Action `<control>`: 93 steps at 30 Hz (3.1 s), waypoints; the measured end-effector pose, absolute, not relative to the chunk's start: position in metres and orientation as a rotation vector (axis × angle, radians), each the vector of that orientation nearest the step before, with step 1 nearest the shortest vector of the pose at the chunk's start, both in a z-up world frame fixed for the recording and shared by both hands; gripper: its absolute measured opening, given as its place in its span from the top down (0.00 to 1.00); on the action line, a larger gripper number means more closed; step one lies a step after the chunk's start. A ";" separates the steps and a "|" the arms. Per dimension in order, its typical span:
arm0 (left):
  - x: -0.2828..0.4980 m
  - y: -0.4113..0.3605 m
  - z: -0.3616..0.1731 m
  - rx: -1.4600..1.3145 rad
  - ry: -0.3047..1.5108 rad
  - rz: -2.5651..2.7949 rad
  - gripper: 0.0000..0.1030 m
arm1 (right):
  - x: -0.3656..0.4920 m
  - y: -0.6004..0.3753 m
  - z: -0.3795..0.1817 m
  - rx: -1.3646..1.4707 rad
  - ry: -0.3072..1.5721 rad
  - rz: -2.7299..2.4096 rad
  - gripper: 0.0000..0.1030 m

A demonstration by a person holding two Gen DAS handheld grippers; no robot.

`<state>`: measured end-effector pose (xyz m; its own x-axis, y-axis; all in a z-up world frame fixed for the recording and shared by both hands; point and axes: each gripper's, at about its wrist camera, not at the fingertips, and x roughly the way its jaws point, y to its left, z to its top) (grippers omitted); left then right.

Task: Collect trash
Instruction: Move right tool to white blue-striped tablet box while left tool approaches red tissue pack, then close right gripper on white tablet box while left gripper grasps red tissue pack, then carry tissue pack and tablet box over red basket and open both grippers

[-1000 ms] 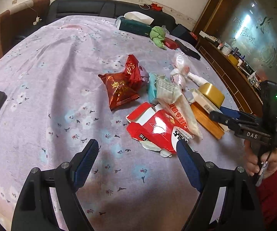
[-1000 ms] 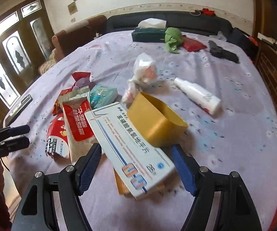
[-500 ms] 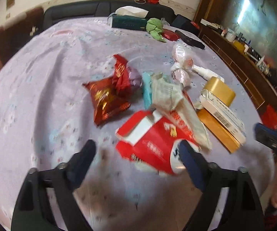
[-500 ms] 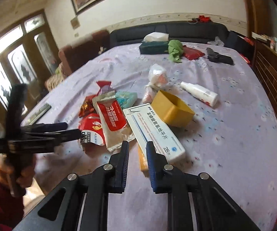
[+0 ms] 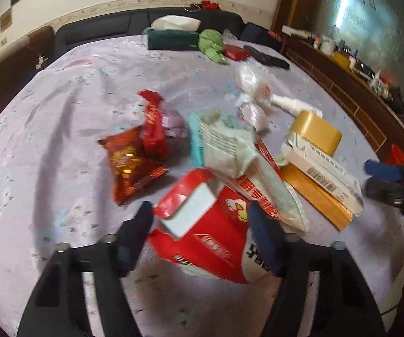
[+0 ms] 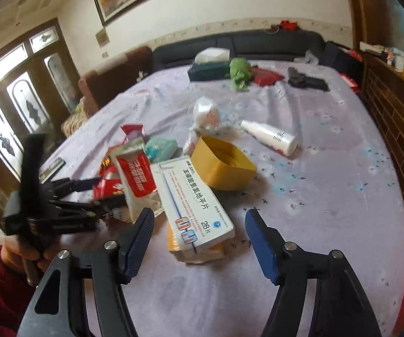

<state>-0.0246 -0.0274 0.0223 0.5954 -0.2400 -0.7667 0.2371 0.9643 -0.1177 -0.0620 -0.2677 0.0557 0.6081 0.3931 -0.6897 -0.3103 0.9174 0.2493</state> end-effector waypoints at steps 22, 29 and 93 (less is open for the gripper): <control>-0.056 -0.030 0.023 0.022 0.986 -0.461 0.16 | -0.062 -0.237 0.048 -0.010 0.836 0.384 0.41; -0.058 -0.074 0.009 0.112 1.022 -0.428 0.12 | -0.090 -0.260 0.065 0.108 0.743 0.331 0.44; -0.099 -0.152 0.068 0.143 0.743 -0.515 0.19 | -0.165 -0.333 0.075 0.346 0.647 0.191 0.43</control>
